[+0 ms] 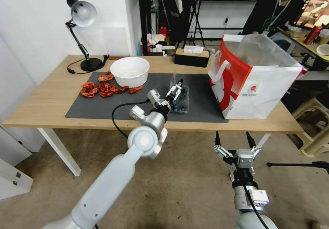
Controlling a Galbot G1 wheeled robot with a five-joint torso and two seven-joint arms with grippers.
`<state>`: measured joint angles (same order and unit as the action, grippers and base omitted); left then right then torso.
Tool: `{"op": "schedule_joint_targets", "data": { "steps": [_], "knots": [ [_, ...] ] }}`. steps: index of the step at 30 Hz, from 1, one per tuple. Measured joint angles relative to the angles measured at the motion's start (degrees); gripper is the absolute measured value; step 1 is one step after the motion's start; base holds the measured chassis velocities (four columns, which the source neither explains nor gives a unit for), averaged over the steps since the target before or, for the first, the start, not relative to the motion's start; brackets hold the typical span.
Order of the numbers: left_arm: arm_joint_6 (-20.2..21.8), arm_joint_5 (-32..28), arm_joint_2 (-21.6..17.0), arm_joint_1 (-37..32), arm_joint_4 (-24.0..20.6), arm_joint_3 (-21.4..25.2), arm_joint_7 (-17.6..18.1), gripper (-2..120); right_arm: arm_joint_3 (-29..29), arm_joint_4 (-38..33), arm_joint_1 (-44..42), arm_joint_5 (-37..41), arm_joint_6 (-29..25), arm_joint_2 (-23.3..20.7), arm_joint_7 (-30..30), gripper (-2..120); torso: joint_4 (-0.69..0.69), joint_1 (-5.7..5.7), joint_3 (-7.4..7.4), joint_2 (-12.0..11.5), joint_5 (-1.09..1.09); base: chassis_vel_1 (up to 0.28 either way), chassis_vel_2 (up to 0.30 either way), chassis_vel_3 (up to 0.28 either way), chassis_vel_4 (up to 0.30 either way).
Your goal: Close the takeout container lid, then place the container into the takeout bag.
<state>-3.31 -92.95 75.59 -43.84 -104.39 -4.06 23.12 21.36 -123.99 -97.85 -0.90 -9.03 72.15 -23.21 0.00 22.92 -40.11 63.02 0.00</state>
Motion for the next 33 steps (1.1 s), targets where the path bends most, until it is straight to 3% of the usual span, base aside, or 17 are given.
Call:
{"op": "schedule_joint_targets", "data": {
  "steps": [7, 11, 14, 16, 26, 33],
  "knots": [
    [0.9, -2.8, 1.0, 1.4, 2.6, 0.1, 2.4, 99, 0.0, 0.0, 0.1, 0.0, 0.1, 0.1, 0.0, 100, 0.0, 0.0, 0.0, 0.0, 0.0, 0.0, 0.0, 0.0, 0.0],
    [1.7, -3.0, 1.6, 2.2, 4.3, -0.3, 4.0, 90, -0.1, 0.0, 0.2, 0.2, 0.3, 0.1, 0.0, 100, 0.0, 0.0, 0.0, 0.0, 0.0, 0.0, 0.0, 0.0, 0.0],
    [2.0, -3.2, 2.0, 2.8, 5.4, -0.6, 5.5, 75, -0.1, 0.0, 0.4, 0.3, 0.3, 0.2, 0.0, 100, 0.0, 0.0, 0.0, 0.0, 0.0, 0.0, 0.0, 0.0, 0.0],
    [2.1, -3.1, 2.0, 2.9, 5.6, -0.8, 5.6, 72, -0.2, 0.0, 0.4, 0.3, 0.4, 0.2, 0.0, 100, 0.0, 0.0, 0.0, 0.0, 0.0, 0.0, 0.0, 0.0, 0.0],
    [3.7, 3.7, 1.3, 3.3, 7.5, -3.7, 6.7, 31, 0.0, -0.3, 3.0, 3.4, 2.5, -0.5, -0.1, 100, 0.0, 0.0, 0.0, 0.0, 0.0, 0.0, 0.0, 0.0, 0.0],
    [4.1, 5.3, 0.8, 3.2, 7.6, -4.4, 7.2, 12, 0.3, -0.6, 5.4, 6.9, 4.5, -1.3, -0.3, 100, 0.0, 0.0, 0.0, 0.0, 0.0, 0.0, 0.0, 0.0, 0.0]
  ]
}}
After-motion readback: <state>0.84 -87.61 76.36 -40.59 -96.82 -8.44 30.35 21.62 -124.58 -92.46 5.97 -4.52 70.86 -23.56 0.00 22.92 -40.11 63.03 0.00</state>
